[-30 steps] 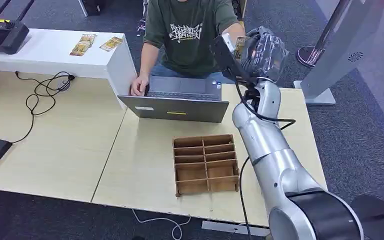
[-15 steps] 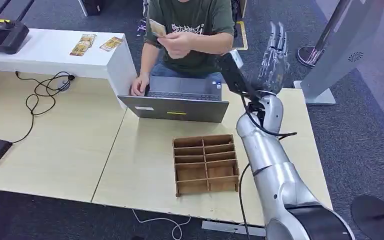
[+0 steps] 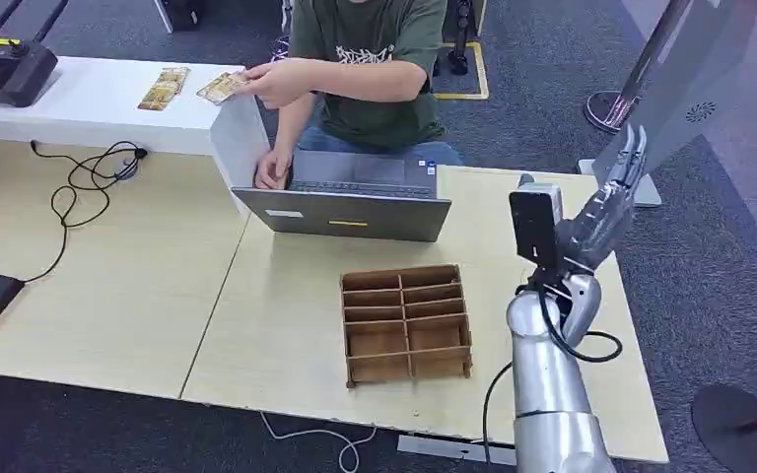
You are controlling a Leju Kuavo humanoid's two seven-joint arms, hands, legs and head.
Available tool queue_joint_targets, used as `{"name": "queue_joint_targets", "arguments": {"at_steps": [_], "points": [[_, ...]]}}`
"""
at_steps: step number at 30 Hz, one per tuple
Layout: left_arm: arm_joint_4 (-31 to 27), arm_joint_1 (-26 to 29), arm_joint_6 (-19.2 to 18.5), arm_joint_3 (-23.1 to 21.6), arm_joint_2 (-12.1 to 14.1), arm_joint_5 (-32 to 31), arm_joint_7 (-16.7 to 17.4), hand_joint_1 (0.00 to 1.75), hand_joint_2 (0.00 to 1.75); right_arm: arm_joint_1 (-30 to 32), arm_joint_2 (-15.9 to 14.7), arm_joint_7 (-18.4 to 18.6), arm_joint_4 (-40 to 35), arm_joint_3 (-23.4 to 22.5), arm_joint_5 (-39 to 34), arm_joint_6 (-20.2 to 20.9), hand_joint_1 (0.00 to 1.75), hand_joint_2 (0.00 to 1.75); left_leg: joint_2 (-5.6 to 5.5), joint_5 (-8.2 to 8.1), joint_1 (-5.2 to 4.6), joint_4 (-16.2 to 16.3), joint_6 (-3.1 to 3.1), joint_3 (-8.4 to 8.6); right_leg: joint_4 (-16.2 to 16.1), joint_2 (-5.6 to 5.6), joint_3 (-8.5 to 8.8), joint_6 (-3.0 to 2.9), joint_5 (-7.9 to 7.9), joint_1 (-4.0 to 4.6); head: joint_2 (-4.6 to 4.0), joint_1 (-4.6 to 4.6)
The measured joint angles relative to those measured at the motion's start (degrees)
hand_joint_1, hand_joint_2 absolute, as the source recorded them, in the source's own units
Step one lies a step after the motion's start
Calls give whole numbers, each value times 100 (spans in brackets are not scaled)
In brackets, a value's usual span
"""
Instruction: Pass the card to the sensor for recognition and then transmit it.
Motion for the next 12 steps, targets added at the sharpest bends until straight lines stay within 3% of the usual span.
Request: {"name": "queue_joint_targets", "arguments": {"at_steps": [4,12], "points": [[0,70,94,96,13,0,-4,0,0,562,-11,-111,-636,-46,-181,0,0,175,1,-1,-1,0,0,-3,0,1,-4,0,-1,-1,0,0],[0,171,234,306,11,0,-61,0,0,904,-50,-201,-1624,-236,-326,0,0,175,8,0,-1,0,0,-1,0,4,-5,0,0,-2,0,2]]}}
